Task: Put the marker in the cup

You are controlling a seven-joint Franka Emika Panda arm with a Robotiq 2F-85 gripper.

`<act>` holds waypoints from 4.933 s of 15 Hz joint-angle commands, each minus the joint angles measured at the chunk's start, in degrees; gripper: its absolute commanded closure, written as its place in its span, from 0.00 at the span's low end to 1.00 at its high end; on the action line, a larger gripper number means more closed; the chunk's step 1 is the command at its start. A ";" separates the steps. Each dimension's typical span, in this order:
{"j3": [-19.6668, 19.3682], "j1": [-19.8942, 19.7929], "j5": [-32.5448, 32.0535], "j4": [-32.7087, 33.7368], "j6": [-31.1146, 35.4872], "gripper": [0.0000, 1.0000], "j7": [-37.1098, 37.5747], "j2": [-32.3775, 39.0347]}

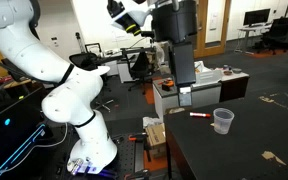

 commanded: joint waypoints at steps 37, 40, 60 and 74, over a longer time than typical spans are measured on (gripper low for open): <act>16.33 18.32 19.96 -3.00 -0.09 0.00 8.11 8.89; 15.97 18.31 20.68 -3.21 0.36 0.00 8.13 8.69; 33.09 25.04 43.86 -14.30 46.09 0.00 34.89 20.53; 28.72 27.75 44.69 -11.27 40.43 0.00 39.12 25.03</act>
